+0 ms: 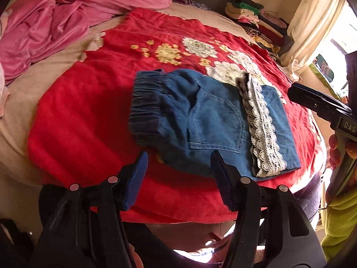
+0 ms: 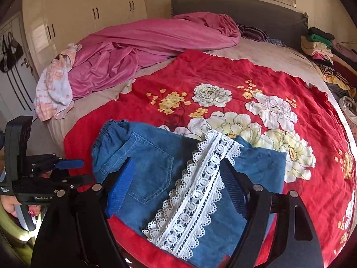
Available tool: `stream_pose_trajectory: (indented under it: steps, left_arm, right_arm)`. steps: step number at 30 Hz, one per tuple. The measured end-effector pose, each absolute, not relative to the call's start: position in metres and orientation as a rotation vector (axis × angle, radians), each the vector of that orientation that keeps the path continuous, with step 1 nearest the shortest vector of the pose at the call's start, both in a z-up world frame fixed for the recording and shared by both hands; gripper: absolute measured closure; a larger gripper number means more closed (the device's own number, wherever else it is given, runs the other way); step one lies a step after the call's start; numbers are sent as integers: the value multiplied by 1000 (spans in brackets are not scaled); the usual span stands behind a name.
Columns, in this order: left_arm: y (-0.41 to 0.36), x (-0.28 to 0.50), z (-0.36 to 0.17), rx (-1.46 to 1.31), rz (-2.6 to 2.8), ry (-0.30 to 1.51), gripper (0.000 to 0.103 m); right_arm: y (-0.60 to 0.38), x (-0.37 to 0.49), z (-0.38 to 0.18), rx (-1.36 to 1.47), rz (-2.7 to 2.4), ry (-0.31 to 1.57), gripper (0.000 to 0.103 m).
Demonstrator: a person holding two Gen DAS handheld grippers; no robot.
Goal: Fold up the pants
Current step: 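Grasp the elastic waistband with the left gripper while the right gripper grasps the denim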
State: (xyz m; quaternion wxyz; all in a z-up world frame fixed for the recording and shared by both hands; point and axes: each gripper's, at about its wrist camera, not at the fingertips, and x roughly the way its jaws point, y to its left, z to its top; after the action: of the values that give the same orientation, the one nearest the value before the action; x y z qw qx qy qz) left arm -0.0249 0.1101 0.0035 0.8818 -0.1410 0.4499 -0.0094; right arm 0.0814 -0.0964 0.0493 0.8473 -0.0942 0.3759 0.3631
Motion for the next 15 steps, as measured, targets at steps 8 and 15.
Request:
stream_pose_trajectory:
  steps: [8,15]
  left_arm:
    - [155,-26,-14,-423,34,943,44]
    - [148,-15,-30,-534,-86,987,41]
  right_arm:
    - [-31,98,41,-251,870,851,26]
    - [11,112,28,-272,969,934,26]
